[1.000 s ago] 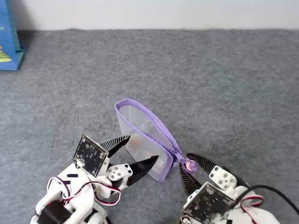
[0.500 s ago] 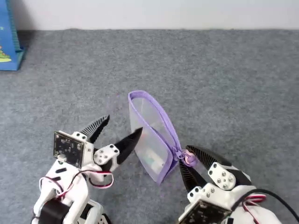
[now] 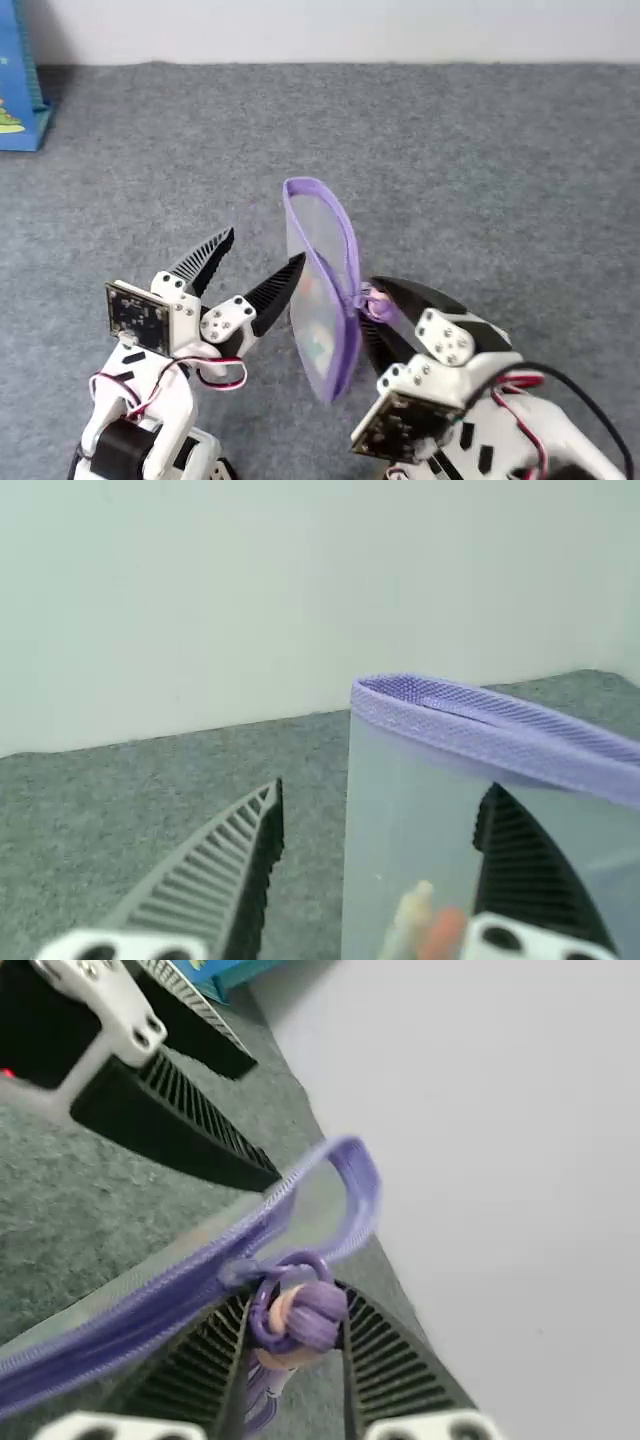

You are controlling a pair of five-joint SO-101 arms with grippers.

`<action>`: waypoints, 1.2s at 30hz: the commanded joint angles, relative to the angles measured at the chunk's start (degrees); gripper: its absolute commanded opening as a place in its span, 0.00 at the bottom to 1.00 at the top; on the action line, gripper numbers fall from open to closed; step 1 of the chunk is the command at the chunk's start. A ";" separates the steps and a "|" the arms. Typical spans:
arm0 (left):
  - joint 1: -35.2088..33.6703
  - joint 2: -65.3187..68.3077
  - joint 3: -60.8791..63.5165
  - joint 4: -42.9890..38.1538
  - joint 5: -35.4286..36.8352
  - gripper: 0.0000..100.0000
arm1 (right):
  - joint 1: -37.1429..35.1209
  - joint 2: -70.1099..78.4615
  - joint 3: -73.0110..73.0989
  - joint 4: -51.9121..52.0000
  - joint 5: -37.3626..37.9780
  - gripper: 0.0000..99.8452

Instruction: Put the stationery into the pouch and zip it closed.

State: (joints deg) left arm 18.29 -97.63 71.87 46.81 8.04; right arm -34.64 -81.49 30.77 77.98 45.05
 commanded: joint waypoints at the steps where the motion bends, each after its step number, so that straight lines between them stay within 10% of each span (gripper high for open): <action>1: 2.46 0.62 -1.89 1.67 0.35 0.29 | -1.63 2.77 -2.46 -1.63 0.79 0.01; 12: 8.62 0.53 -23.08 29.36 0.18 0.30 | -1.71 5.32 -2.64 -5.49 0.53 0.01; 36: 15.12 0.62 -9.19 19.96 -4.92 0.26 | -6.64 9.45 -2.55 -6.29 -1.23 0.01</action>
State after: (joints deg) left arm 34.81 -97.89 62.55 67.74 4.00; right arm -40.26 -73.41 30.77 72.62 44.35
